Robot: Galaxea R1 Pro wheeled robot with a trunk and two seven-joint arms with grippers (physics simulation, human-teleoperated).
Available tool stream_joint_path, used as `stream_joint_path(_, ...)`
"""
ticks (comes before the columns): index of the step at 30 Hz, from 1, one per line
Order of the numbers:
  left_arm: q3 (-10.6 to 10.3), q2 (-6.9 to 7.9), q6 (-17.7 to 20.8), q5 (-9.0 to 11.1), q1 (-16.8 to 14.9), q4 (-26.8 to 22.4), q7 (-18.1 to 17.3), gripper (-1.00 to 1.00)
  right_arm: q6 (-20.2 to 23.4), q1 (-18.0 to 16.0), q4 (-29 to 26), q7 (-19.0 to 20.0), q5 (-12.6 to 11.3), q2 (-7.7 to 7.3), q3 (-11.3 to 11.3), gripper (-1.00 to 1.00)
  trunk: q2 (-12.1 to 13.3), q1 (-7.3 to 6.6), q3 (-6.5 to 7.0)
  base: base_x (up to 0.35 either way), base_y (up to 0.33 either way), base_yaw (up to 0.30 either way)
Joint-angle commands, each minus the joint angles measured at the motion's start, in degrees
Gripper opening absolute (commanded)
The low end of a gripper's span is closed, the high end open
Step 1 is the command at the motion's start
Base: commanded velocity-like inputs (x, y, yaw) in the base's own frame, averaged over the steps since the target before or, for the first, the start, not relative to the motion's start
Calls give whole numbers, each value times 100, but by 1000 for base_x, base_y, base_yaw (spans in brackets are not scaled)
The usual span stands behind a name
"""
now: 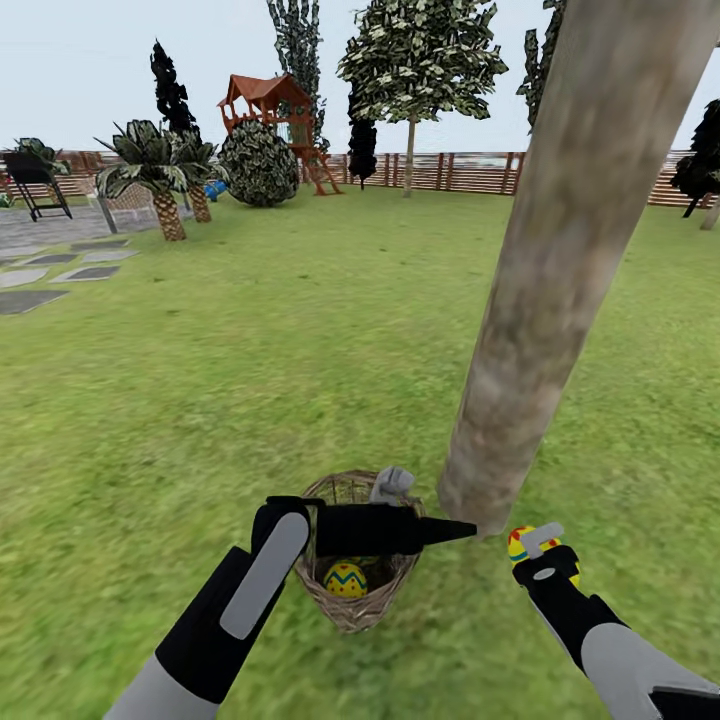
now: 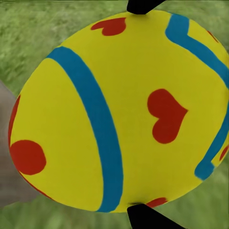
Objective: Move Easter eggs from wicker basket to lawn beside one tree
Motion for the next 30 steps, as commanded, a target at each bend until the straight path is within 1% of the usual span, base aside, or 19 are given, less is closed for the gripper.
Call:
stream_joint_path(1, 5, -3, 20, -27, -3, -38, -36, 100, 24, -14, -16, 6, 58, 4, -39, -100, -44, 22, -23, 0, 0, 0)
stream_joint_path(3, 5, -10, 20, -3, -4, -72, -37, 100, 19, -24, 8, 10, 56, 2, -42, -100, -124, 66, -59, 0, 0, 0)
stream_joint_path(4, 5, -16, 20, 43, -2, -78, -37, 100, 17, -26, -3, 16, 57, -3, -41, -100, -164, 88, -77, 0, 0, 0)
stream_joint_path(5, 5, -20, 20, 140, -3, -78, -37, 100, 16, -26, -11, 27, 58, -8, -45, -100, -204, 110, -95, 0, 0, 0)
stream_joint_path(7, 6, -18, 20, 196, -2, -83, -37, 100, 15, -27, -15, 31, 58, -12, -48, -100, -284, 154, -131, 0, 0, 0)
stream_joint_path(13, 17, -13, 20, 213, -4, -84, -37, 100, 16, -27, 7, 32, 61, -21, -53, -100, -525, 286, -239, 0, 0, 0)
stream_joint_path(16, 22, -13, 20, 282, -1, -84, -37, 100, 2, -27, 3, 34, 66, -21, -57, -100, -645, 351, -293, 0, 0, 0)
stream_joint_path(17, 21, -13, 20, 290, -2, -84, -37, 100, -84, -27, 2, 33, 67, -21, -57, -100, -685, 373, -311, 0, 0, 0)
stream_joint_path(18, 18, -13, 20, 293, -3, -84, -37, 100, -186, -27, 5, 32, 67, -20, -57, -100, -725, 395, -328, 0, 0, 0)
stream_joint_path(20, 15, -13, 20, 295, -4, -82, -37, 100, -253, -27, 10, 34, 64, -14, -50, -100, -806, 439, -364, 0, 0, 0)
stream_joint_path(30, 15, -13, 20, 296, -4, -75, -37, 100, -266, -27, 27, 67, 58, -13, -48, -100, -1207, 659, -544, 0, 0, 0)
